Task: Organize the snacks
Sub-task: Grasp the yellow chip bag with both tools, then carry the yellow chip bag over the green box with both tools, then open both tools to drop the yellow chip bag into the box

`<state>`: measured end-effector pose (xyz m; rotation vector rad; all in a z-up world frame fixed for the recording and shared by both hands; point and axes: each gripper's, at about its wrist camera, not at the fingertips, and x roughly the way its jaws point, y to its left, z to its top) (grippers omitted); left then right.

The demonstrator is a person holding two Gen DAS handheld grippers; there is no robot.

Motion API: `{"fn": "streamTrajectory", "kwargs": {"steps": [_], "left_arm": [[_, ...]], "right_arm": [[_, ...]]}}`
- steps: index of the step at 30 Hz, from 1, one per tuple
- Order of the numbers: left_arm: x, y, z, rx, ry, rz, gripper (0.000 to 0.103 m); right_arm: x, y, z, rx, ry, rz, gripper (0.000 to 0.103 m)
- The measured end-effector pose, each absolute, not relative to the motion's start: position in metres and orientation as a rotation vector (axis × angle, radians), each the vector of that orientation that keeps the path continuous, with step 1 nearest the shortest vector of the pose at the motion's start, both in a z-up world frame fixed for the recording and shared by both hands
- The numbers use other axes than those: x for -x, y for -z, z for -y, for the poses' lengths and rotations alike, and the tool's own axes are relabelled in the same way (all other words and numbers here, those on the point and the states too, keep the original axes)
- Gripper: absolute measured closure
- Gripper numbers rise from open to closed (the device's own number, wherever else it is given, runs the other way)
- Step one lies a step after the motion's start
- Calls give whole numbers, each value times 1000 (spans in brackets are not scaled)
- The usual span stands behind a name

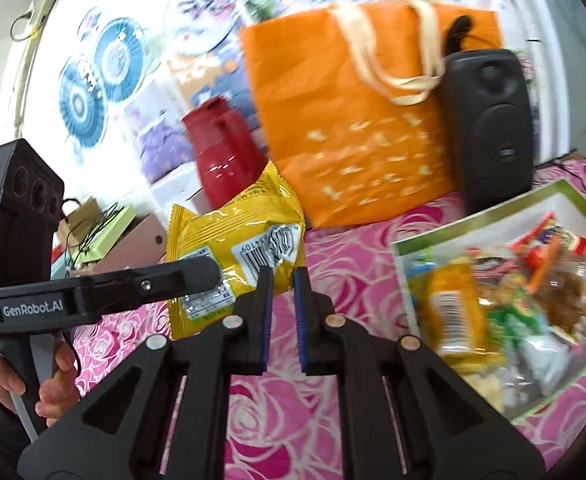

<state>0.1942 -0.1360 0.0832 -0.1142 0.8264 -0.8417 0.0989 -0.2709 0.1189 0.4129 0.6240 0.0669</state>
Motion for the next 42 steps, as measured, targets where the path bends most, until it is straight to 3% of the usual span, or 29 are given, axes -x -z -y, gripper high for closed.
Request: {"fn": "streamTrajectory", "kwargs": {"steps": [17, 37, 39, 41, 42], "left_arm": [[-178, -69, 300, -45, 1054, -894, 70], [-222, -19, 346, -141, 977, -957, 69], [-221, -20, 345, -155, 962, -948, 62], [-219, -23, 340, -157, 940, -932, 42], [-218, -26, 337, -154, 929, -920, 37]], "right_arm": [[-40, -103, 401, -553, 160, -589, 91], [-72, -50, 435, -572, 196, -703, 91], [-74, -48, 435, -573, 201, -715, 91], [-73, -51, 434, -569, 200, -713, 86], [-71, -54, 433, -562, 201, -708, 76]]}}
